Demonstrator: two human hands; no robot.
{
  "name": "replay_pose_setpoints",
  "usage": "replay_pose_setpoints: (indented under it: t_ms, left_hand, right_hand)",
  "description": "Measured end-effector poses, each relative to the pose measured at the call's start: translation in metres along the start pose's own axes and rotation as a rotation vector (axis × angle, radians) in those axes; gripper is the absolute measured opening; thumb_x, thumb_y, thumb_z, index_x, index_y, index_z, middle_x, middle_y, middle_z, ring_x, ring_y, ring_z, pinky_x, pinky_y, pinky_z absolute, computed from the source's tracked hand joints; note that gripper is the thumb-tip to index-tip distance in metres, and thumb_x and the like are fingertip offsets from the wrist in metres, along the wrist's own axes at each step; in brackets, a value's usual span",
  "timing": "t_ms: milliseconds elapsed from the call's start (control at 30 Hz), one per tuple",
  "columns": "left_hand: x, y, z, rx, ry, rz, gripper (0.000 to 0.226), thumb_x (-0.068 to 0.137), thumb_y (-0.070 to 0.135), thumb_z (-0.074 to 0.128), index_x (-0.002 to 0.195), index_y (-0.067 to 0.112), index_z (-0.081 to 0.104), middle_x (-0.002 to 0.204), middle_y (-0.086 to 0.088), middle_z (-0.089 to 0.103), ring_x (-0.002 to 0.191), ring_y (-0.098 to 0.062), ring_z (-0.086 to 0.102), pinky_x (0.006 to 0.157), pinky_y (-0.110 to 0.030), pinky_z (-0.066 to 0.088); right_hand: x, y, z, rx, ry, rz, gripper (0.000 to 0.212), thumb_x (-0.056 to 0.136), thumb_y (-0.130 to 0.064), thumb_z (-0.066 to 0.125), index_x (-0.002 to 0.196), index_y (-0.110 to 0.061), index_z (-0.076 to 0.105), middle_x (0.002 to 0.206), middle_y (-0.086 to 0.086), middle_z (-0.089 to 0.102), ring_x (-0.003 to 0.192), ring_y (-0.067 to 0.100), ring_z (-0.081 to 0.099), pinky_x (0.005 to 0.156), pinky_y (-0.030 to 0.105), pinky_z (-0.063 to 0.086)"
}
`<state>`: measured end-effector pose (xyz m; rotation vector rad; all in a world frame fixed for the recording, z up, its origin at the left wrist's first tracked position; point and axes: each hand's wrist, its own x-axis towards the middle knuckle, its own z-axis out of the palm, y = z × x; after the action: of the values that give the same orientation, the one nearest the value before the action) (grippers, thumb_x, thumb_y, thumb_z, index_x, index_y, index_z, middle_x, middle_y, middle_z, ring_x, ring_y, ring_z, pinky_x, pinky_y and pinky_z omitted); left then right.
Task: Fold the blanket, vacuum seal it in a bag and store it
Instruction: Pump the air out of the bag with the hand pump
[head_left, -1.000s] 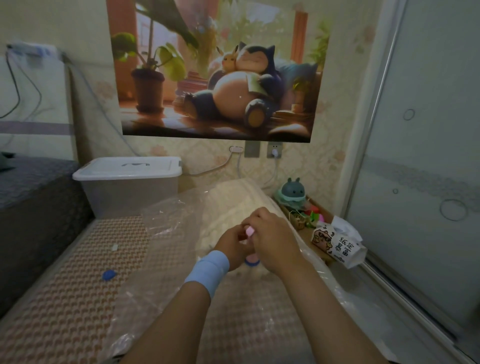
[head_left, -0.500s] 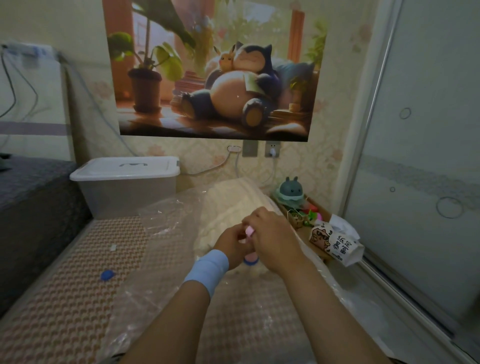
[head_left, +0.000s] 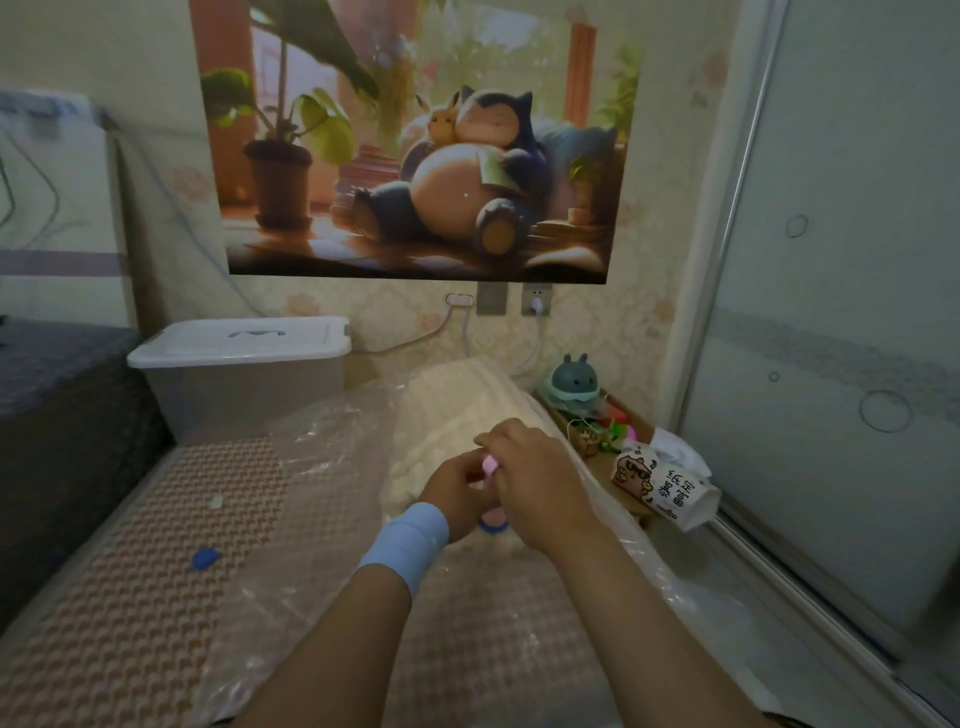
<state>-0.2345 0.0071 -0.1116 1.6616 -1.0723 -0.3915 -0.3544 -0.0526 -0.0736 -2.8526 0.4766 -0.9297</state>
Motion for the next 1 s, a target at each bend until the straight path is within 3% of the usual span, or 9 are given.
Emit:
replay_pose_setpoints:
  t_ms: [67,233,300,367,533,733,800,867,1000]
  left_hand:
    - [0.000,-0.001,-0.004,-0.025,-0.003,0.006,0.020,0.081,0.011,0.070,0.095,0.024,0.065,0.093,0.004,0.069,0.087,-0.009,0.060,0.064,-0.010,0.043]
    - [0.004,-0.003,-0.001,-0.102,-0.014,0.028,0.039,0.072,0.013,0.082,0.109,0.015,0.069,0.099,0.003,0.072,0.095,-0.015,0.065,0.082,-0.023,0.053]
    - [0.004,0.000,0.003,-0.085,-0.015,0.030,0.034,0.073,0.012,0.081,0.104,0.016,0.068,0.096,0.005,0.070,0.092,-0.014,0.064,0.078,-0.016,0.051]
    - [0.001,0.002,0.003,-0.038,-0.021,0.034,0.026,0.076,0.008,0.076,0.098,0.020,0.066,0.091,0.006,0.068,0.086,-0.009,0.061,0.065,-0.007,0.046]
    - [-0.001,-0.002,-0.005,0.009,0.012,-0.013,0.021,0.083,0.006,0.064,0.102,0.014,0.064,0.095,0.001,0.066,0.095,-0.014,0.060,0.065,-0.010,0.041]
    - [0.002,-0.001,-0.004,-0.120,-0.013,0.023,0.039,0.074,0.010,0.080,0.111,0.016,0.068,0.102,0.003,0.071,0.097,-0.014,0.065,0.081,-0.019,0.052]
    - [0.001,0.002,-0.001,-0.092,-0.025,0.021,0.034,0.075,0.011,0.079,0.106,0.017,0.068,0.097,0.008,0.069,0.091,-0.008,0.064,0.074,-0.009,0.049]
    - [0.000,0.002,0.002,-0.042,-0.037,0.024,0.024,0.078,0.009,0.075,0.098,0.019,0.066,0.089,0.009,0.066,0.082,-0.004,0.060,0.062,-0.003,0.044]
    - [-0.001,-0.003,-0.002,-0.015,-0.001,-0.002,0.019,0.083,0.006,0.064,0.097,0.019,0.065,0.094,0.001,0.068,0.092,-0.014,0.061,0.066,-0.011,0.045]
  right_hand:
    - [0.007,-0.006,-0.013,0.012,0.044,-0.047,0.049,0.084,-0.026,0.032,0.116,-0.017,0.069,0.115,0.002,0.062,0.092,0.028,0.060,0.079,0.046,0.050]
    - [0.022,-0.035,-0.072,0.073,0.716,-0.279,0.027,0.093,-0.008,0.055,0.114,-0.009,0.072,0.113,0.006,0.068,0.099,0.021,0.062,0.083,0.030,0.050]
    - [0.021,-0.037,-0.070,0.084,0.793,-0.264,0.027,0.094,-0.009,0.055,0.117,-0.009,0.071,0.115,0.008,0.067,0.103,0.021,0.061,0.084,0.027,0.048]
    - [0.015,-0.030,-0.044,0.077,0.681,-0.162,0.033,0.094,-0.014,0.046,0.116,-0.010,0.070,0.119,0.008,0.064,0.105,0.023,0.059,0.080,0.029,0.049]
    - [0.008,-0.009,0.001,-0.082,-0.028,0.022,0.051,0.088,-0.034,0.026,0.115,-0.024,0.068,0.124,-0.001,0.055,0.098,0.026,0.057,0.078,0.035,0.041]
    - [0.029,-0.040,-0.077,0.018,0.670,-0.240,0.026,0.091,-0.011,0.060,0.114,-0.013,0.071,0.110,0.003,0.068,0.096,0.020,0.061,0.079,0.032,0.048]
    - [0.027,-0.042,-0.076,0.027,0.779,-0.255,0.029,0.091,-0.007,0.060,0.118,-0.010,0.071,0.113,0.006,0.068,0.103,0.022,0.059,0.082,0.029,0.046]
    - [0.020,-0.031,-0.047,0.032,0.673,-0.190,0.034,0.092,-0.010,0.049,0.119,-0.010,0.069,0.115,0.008,0.065,0.104,0.025,0.058,0.081,0.030,0.047]
    - [0.009,-0.006,0.005,-0.079,0.018,0.001,0.048,0.087,-0.024,0.033,0.120,-0.019,0.067,0.123,0.003,0.057,0.101,0.028,0.057,0.085,0.041,0.045]
